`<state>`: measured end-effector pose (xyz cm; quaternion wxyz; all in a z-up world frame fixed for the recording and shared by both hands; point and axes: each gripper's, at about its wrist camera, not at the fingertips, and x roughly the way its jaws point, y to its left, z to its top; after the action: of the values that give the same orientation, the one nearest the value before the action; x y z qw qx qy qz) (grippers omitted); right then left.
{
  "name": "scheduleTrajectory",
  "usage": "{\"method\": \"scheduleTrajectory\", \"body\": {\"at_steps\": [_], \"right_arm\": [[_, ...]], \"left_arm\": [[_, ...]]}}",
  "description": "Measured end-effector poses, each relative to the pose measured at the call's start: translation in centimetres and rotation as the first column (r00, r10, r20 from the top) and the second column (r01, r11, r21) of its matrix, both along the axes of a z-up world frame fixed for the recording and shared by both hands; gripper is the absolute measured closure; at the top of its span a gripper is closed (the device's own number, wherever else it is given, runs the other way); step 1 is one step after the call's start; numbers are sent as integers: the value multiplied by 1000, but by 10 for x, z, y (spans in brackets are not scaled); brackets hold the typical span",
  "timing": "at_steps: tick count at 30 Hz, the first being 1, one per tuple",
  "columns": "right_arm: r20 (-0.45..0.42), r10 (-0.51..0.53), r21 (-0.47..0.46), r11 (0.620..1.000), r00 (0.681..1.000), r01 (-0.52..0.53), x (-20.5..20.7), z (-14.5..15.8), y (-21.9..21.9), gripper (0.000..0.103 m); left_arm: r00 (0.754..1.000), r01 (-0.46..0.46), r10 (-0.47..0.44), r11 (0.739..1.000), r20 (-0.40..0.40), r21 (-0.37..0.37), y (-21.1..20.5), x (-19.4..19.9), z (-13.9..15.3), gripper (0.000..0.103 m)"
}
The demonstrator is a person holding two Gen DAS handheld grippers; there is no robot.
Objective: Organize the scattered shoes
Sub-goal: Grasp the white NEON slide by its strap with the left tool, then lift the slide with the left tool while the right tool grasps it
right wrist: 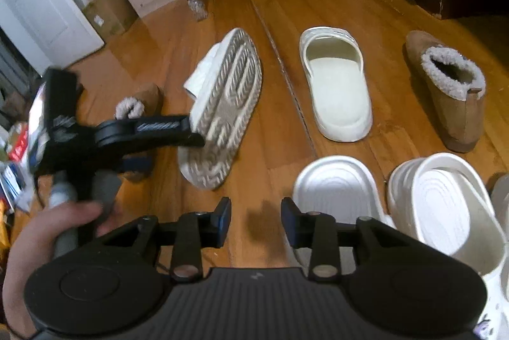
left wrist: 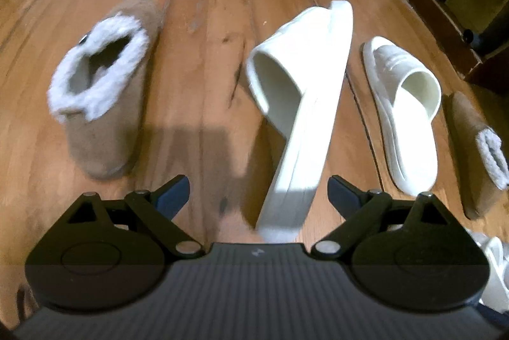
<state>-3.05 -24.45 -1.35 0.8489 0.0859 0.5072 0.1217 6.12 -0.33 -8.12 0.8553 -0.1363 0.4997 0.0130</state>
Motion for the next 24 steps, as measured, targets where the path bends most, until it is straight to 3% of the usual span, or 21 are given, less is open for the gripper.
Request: {"method": "scheduleTrajectory", "body": {"at_steps": [1,6,9,12,15,16,18,19,21,24], "right_arm": [[-1,-7,-1,1000,1000,7,-1,0,-3,51],[-15,-39,21,999,999,39,-1,-1,-16,50],[-25,-60,54,997,998,61,0,-1,-24,50],[-38,-61,89,994,997,64,3,-2,-26,50],[-40,-53,110,992,998,57,4,-1,-26,50],[-36,-45,116,992,998,48,4,0,-26,47],[-27,-24,127,992,999,28,3,3,-26,41],[-24,-14,123,992,1000,16,2,4,-26,39],[-20,9,107,994,1000,-7,1,6,-25,39],[-21,92,64,994,996,-91,0,9,-19,39]], "left_arm": [[1000,19,-19,1000,3,3,-4,1,1,71],[979,194,-202,966,30,173,-28,3,20,76],[964,261,-267,945,3,200,-31,1,26,78],[926,369,-376,888,-28,274,-41,-8,36,79],[822,560,-555,751,-125,351,-61,-29,51,78],[799,594,-582,727,-152,344,-61,-34,55,78],[703,711,-659,647,-269,275,-55,-46,71,76],[676,736,-666,632,-316,241,-49,-49,78,75],[640,761,-665,618,-386,198,-37,-55,92,58],[642,750,-638,638,-426,174,-17,-62,112,44]]}}
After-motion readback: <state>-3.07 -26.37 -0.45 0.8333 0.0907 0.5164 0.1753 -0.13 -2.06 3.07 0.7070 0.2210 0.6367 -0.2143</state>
